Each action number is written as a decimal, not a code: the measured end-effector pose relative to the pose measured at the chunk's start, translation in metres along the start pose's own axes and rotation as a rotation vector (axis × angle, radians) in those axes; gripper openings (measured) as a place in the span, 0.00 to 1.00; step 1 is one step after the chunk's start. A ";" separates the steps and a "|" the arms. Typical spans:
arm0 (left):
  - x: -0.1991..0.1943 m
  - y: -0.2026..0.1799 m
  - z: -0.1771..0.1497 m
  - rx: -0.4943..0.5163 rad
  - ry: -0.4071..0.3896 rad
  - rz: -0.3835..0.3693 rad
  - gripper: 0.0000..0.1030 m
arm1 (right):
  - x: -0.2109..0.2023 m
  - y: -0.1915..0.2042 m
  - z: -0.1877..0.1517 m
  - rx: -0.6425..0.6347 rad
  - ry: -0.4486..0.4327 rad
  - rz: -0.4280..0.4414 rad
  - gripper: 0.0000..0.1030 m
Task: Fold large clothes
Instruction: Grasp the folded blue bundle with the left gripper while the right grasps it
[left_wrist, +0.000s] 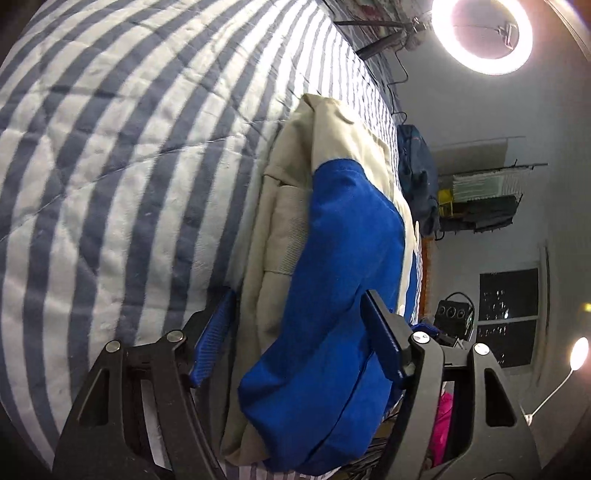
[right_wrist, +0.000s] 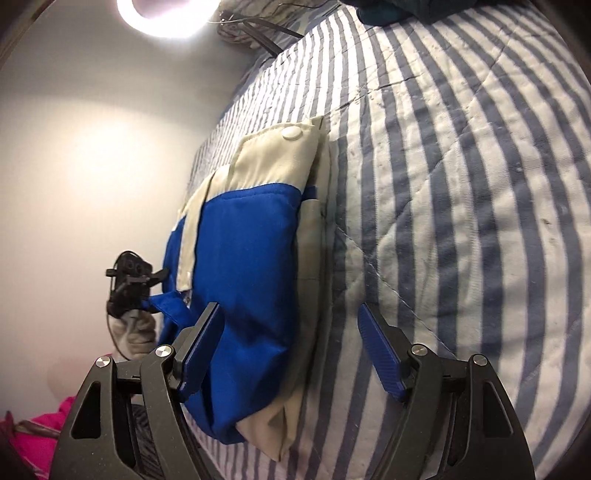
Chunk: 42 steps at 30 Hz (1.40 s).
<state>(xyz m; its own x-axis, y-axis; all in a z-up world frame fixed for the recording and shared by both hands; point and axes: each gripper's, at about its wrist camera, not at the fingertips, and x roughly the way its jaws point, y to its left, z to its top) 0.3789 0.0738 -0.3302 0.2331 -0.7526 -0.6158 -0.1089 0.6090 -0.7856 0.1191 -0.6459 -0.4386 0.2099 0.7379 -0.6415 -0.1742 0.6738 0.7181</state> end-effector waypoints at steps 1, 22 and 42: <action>0.002 -0.003 0.000 0.008 0.001 0.003 0.70 | -0.003 0.003 -0.003 0.002 0.001 0.009 0.72; 0.034 -0.059 0.000 0.176 -0.051 0.193 0.47 | 0.026 0.063 -0.002 -0.116 0.027 -0.184 0.33; 0.039 -0.188 -0.063 0.583 -0.176 0.382 0.29 | -0.015 0.176 -0.039 -0.463 -0.075 -0.534 0.21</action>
<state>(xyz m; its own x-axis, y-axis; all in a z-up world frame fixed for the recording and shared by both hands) 0.3478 -0.0854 -0.2099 0.4396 -0.4390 -0.7836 0.3085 0.8931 -0.3273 0.0473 -0.5372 -0.3132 0.4437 0.3086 -0.8414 -0.4161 0.9025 0.1115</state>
